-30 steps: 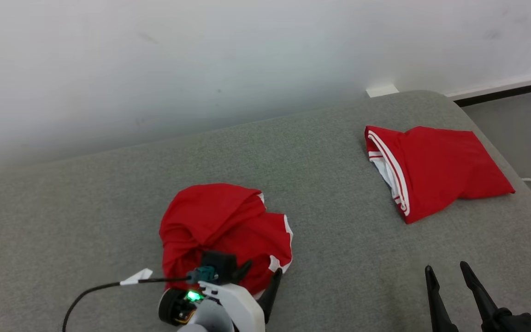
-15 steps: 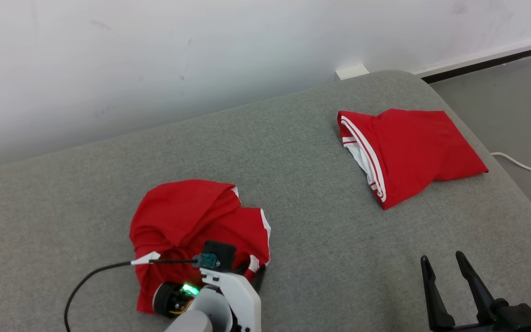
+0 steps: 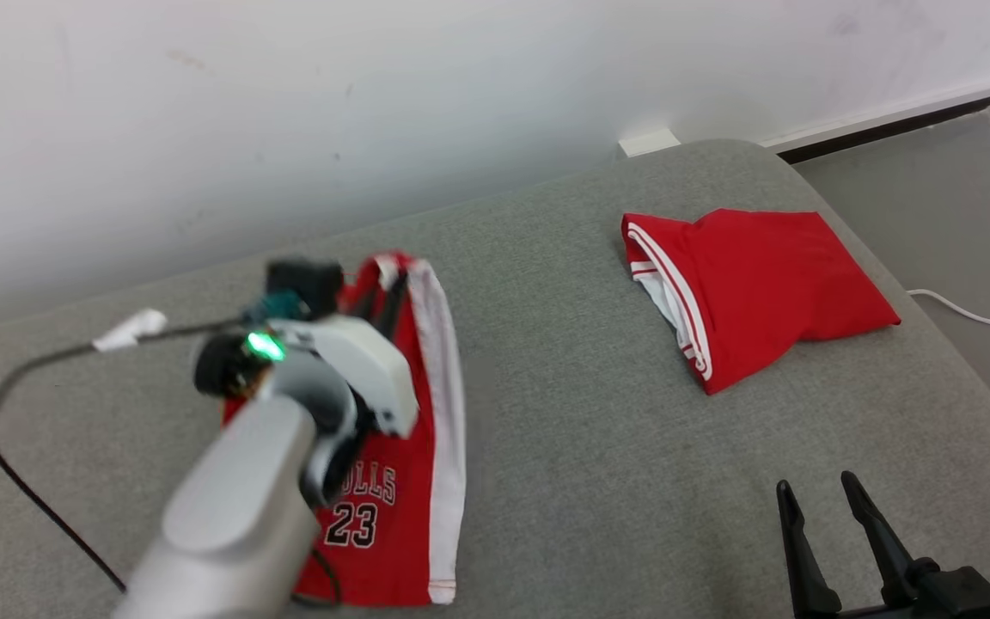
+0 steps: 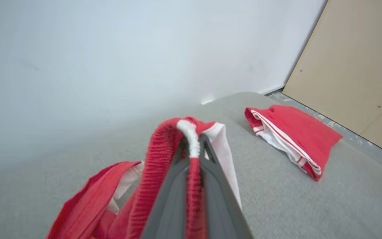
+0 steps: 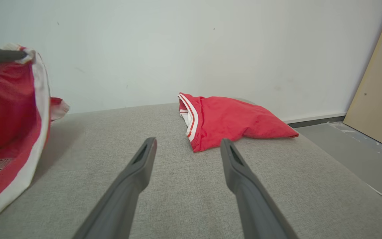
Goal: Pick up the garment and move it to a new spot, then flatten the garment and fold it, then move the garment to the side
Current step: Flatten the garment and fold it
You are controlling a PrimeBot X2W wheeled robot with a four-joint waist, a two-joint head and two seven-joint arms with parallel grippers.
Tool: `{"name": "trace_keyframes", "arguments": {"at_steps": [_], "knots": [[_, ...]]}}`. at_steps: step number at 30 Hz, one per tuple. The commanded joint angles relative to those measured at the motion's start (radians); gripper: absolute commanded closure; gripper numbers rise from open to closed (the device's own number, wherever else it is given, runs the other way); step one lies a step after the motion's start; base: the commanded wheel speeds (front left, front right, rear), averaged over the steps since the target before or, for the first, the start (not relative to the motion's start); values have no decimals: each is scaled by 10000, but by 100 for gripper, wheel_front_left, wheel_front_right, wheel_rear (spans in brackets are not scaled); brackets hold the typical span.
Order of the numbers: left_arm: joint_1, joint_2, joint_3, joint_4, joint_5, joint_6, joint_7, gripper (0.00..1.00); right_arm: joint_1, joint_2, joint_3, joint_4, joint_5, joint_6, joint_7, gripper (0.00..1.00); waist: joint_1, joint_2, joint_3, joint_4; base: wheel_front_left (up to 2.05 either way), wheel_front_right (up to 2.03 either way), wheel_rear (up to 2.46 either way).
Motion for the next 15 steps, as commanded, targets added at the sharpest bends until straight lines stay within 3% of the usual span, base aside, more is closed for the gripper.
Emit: {"name": "trace_keyframes", "arguments": {"at_steps": [1, 9, 15], "knots": [[-511, 212, 146, -100, 168, 52, -147, 100, -121, -12, 68, 48, 44, -31, 13, 0, -1, -1, -52, -81, 0, 0, 0], [-2289, 862, 642, 2, 284, 59, -659, 100, 35, -12, 64, 147, -84, -31, 13, 0, -1, -1, -369, -421, 0, 0, 0], [-2354, 664, 555, -196, -59, -577, -1381, 100, 130, -14, -83, 113, -132, -31, 13, 0, -1, -1, -487, -420, 0, 0, 0]]}}
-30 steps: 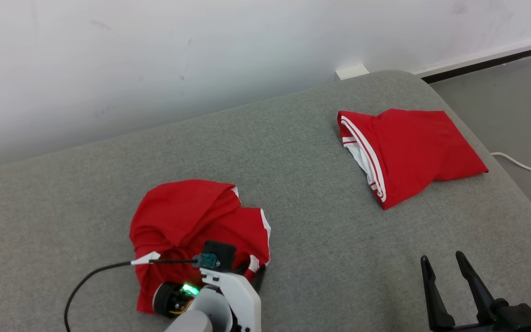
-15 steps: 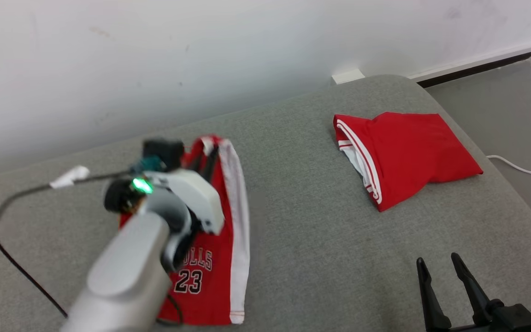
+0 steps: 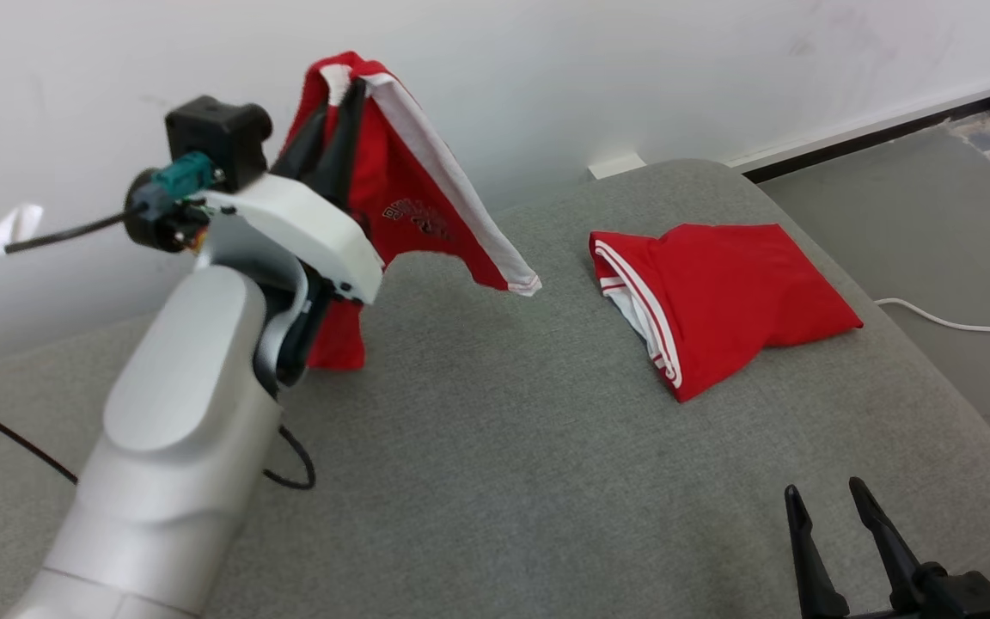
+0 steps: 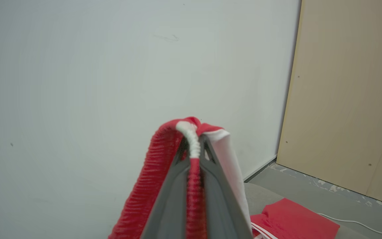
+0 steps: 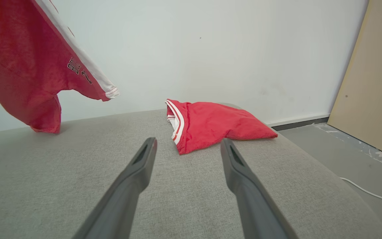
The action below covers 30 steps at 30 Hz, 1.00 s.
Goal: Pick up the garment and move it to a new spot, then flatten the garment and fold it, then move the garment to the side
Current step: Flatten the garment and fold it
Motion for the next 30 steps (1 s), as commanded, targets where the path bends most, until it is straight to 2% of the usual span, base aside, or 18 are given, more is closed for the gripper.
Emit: {"name": "trace_keyframes", "arguments": {"at_steps": [1, 5, 10, 16, 22, 25, 30], "knots": [[450, -132, -87, -125, -260, -167, -268, 100, 149, -16, -111, -47, -89, -31, 13, 0, -1, 0, -30, 86, 0, 0, 0], [1575, -468, -483, -646, -439, -426, -869, 100, 269, -16, -239, -40, -79, -31, 13, 0, -1, 0, -88, 381, 0, 0, 0], [3940, -673, -1073, -1797, -775, -532, -1297, 100, 457, -13, -412, -37, -141, -31, 13, 0, -1, 0, -216, 869, 0, 0, 0], [7003, -219, -1263, -3289, -760, -226, -1644, 100, 691, -16, -667, -67, -204, -31, 13, 0, -1, 0, -334, 1611, 0, 0, 0], [9387, 169, -434, -3921, -593, 148, -1756, 100, 884, -16, -706, -78, -319, -31, 13, 0, -1, 0, -491, 2263, 0, 0, 0], [10088, 126, 107, -4021, -255, -76, -1750, 100, 970, -14, -689, -52, -391, -31, 13, 0, -1, 0, -534, 2617, 0, 0, 0], [10582, -287, 1316, -3687, 325, -452, -1752, 100, 1010, -16, -747, -53, -508, -31, 13, 0, -1, 0, -630, 3108, 0, 0, 0]]}}
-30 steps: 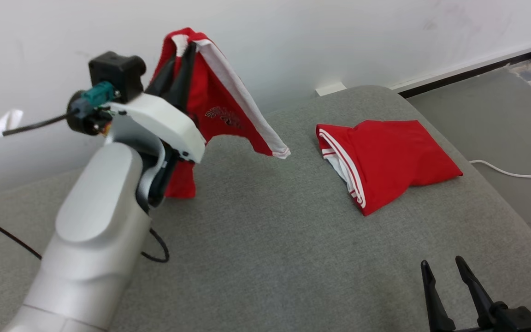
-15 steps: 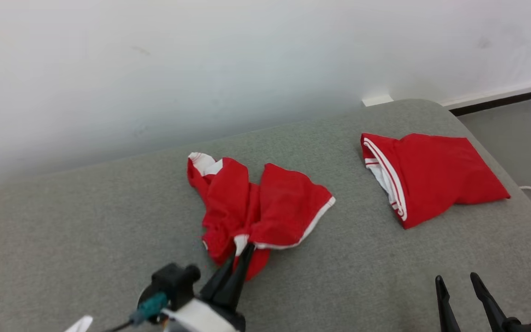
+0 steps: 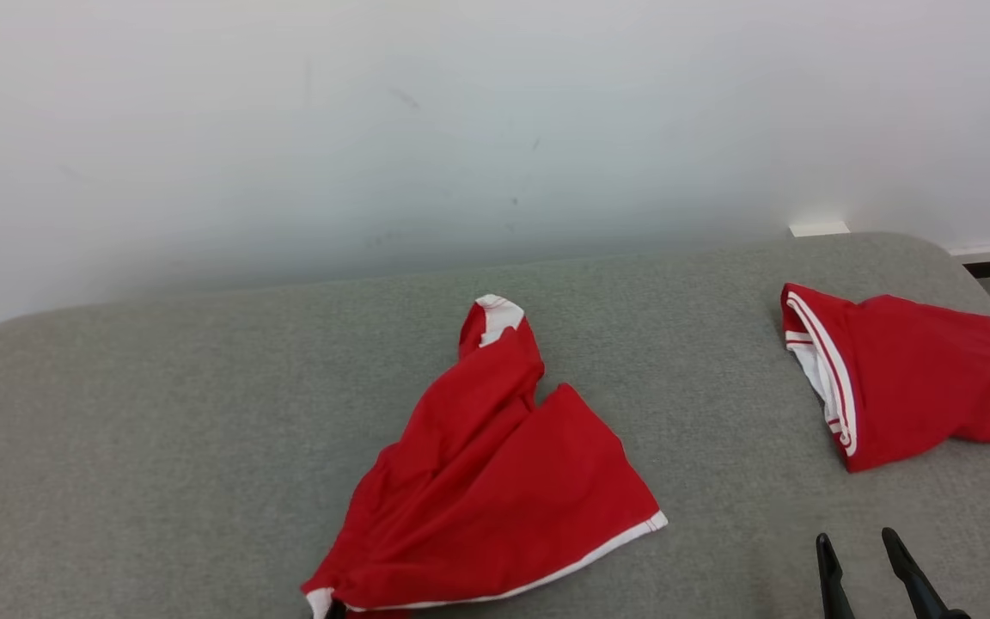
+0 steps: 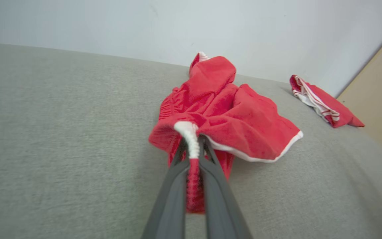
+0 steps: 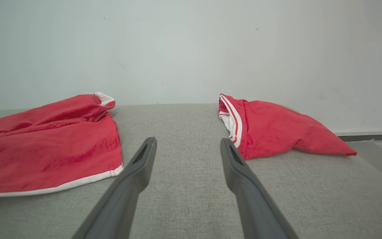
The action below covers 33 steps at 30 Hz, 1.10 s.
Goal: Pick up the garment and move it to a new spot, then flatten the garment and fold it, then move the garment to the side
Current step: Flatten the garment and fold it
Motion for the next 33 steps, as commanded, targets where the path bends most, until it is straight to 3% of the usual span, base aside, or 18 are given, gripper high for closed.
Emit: {"name": "trace_keyframes", "arguments": {"at_steps": [1, 3, 4, 5, 6, 7, 8, 14, 23, 33], "knots": [[211, -160, 379, 282, 268, -147, -17, 100, 93, -18, -35, -6, -95, -31, 13, 0, 0, 0, -92, 333, 0, 0, 0], [192, -306, 615, 532, 551, -279, -18, 98, 85, -19, 6, 8, -113, -31, 14, 0, 0, 0, -115, 485, 0, 0, 0], [191, -346, 657, 670, 649, -305, -18, 67, 78, -22, 6, 19, -118, -31, 14, 0, 0, 0, -126, 553, 0, 0, 0], [191, -346, 657, 670, 649, -305, -18, 67, 78, -22, 6, 19, -118, -31, 14, 0, 0, 0, -126, 553, 0, 0, 0], [173, -385, 682, 797, 745, -354, -18, 50, 68, -22, 10, 28, -123, -31, 14, 0, 0, 0, -141, 614, 0, 0, 0], [145, -433, 750, 848, 814, -377, -20, 11, 60, -19, 31, 33, -127, -31, 14, 0, 0, 0, -156, 667, 0, 0, 0], [147, -473, 835, 900, 862, -388, -19, 0, 56, -19, 50, 42, -116, -31, 14, 0, 0, 0, -173, 705, 0, 0, 0], [604, -569, 1270, 947, 750, -463, -20, 0, 139, -21, 140, 1, -77, -31, 14, 0, 0, 0, -287, 767, 0, 0, 0], [1153, -711, 2023, -788, 629, -477, -20, 0, 194, -101, -377, -374, -198, -31, 14, 0, 0, 0, -386, 815, 0, 0, 0], [510, -1156, 2069, -1047, 1776, -480, -20, 0, 49, -77, -248, -484, -251, -31, 14, 0, 0, 0, -316, 647, 0, 0, 0]]}}
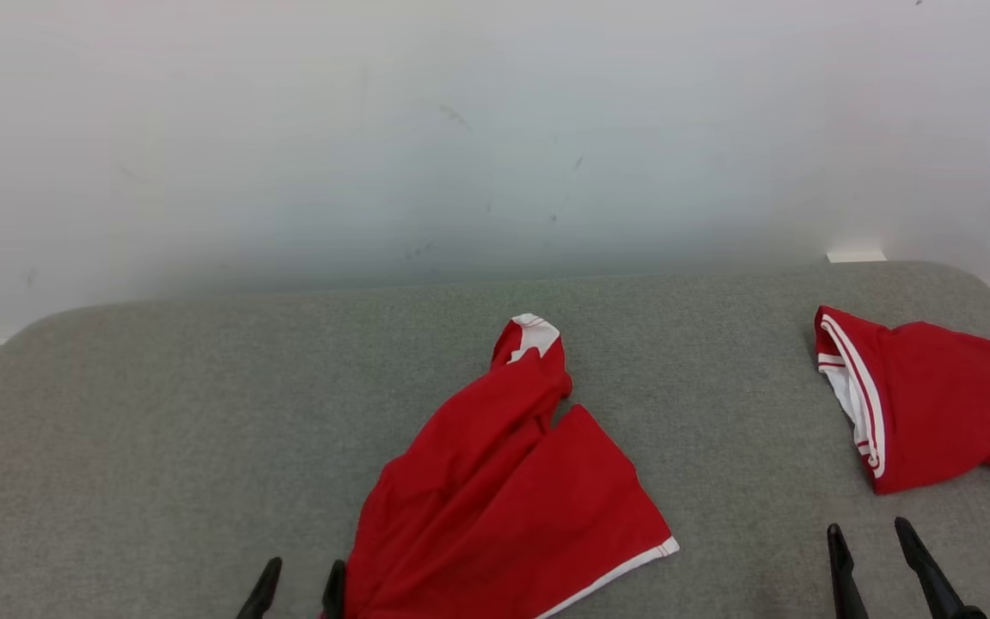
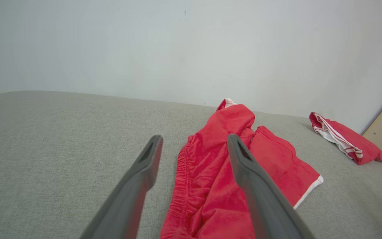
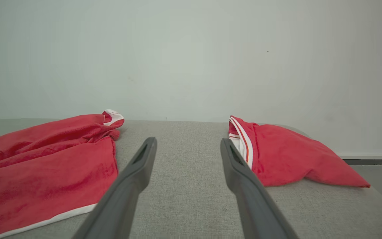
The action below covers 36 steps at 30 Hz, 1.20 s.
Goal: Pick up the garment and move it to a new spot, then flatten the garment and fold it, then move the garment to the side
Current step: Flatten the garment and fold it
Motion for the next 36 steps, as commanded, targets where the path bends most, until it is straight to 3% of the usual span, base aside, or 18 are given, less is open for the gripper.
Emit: {"name": "trace_keyframes", "arguments": {"at_steps": [1, 23, 28, 36], "knots": [[-129, -58, -32, 37, 238, -26, -19, 0, -43, 3, 89, 72, -98, -31, 14, 0, 0, 0, 33, -66, 0, 0, 0], [59, -202, -126, 334, 797, -28, -19, 0, -342, 61, 403, 258, 90, -31, 14, 0, 0, 0, 69, -139, 0, 0, 0], [435, 218, -56, 578, 621, -28, -14, 0, -767, -374, 1011, 634, 616, -32, 78, 0, 0, 0, 13, -27, 0, 0, 0], [963, 1316, -315, -336, -377, -8, 1959, 0, -1907, -1579, 2966, 1250, 2208, -32, 2951, 0, 0, 0, 165, 564, 0, 0, 0]]}}
